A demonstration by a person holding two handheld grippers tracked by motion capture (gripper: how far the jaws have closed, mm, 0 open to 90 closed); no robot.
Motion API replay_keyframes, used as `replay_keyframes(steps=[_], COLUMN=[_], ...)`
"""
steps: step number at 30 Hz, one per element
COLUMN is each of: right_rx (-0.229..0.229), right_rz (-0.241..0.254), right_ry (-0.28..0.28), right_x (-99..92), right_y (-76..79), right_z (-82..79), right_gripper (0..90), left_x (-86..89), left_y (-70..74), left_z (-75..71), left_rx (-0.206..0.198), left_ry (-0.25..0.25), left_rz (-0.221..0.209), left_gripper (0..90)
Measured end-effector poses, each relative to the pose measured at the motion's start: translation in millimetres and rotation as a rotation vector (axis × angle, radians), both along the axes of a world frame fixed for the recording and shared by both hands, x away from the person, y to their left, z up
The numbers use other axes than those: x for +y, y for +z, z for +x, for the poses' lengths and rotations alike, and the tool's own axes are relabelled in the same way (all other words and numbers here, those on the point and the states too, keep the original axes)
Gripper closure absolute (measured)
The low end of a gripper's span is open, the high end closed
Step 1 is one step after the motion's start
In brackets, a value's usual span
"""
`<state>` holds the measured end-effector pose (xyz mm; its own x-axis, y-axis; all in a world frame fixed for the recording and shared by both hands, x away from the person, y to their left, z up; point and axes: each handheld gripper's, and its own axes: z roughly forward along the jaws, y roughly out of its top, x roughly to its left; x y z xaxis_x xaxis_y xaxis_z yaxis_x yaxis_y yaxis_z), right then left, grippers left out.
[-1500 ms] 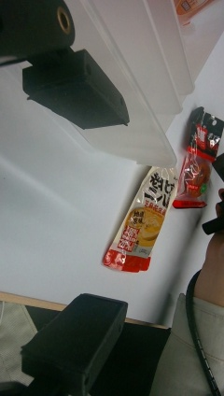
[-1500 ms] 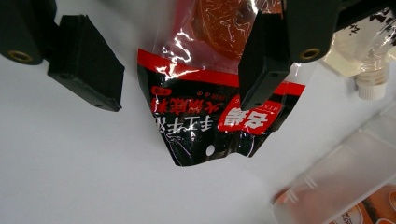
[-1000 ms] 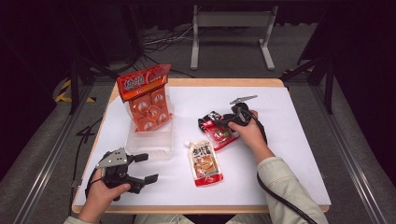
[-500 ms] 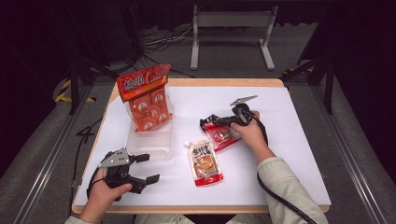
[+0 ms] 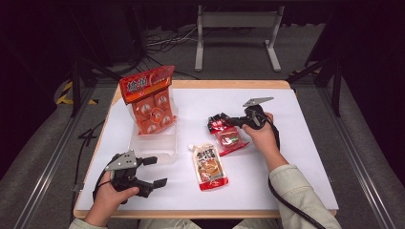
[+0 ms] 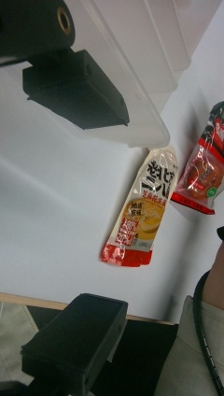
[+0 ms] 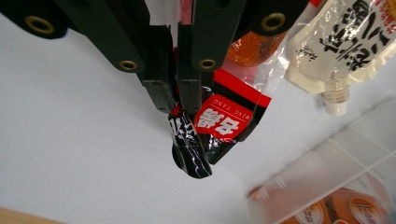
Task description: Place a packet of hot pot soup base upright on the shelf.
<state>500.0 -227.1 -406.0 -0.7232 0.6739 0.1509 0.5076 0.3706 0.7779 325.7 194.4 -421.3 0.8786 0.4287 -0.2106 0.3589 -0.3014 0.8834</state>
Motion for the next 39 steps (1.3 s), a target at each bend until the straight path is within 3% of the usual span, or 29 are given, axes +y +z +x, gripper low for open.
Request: replay_keyframes(steps=[6, 13, 23, 29, 35, 39], right_rx=[-0.057, -0.107, -0.205, -0.272, -0.307, -0.317], right_rz=[0.017, 0.041, 0.093, 0.149, 0.155, 0.169], right_ry=[0.016, 0.040, 0.070, 0.081, 0.098, 0.112], right_x=[-3.1, -4.4, -7.6, -13.7, -15.1, -13.4], right_y=[14.5, 26.5, 44.3, 54.9, 62.5, 66.6], right_z=[-11.9, -23.3, -51.0, -74.5, -90.9, -97.5], right_gripper=[87.8, 87.9, 88.3, 88.4, 88.4, 88.4], left_x=[-1.8, -0.8, -1.3, -5.6, -9.8, -14.6], left_y=[3.4, 4.4, 7.1, 8.2, 9.7, 10.5], left_z=[-0.3, -0.9, -1.3, -1.3, -0.5, -0.6], left_rx=[-0.041, -0.044, -0.060, -0.067, -0.077, -0.072], left_ry=[0.006, 0.011, 0.028, 0.032, 0.029, 0.024], left_rz=[0.004, -0.003, -0.012, -0.017, -0.014, -0.043], left_gripper=[11.5, 11.5, 11.9, 12.1, 12.2, 11.7])
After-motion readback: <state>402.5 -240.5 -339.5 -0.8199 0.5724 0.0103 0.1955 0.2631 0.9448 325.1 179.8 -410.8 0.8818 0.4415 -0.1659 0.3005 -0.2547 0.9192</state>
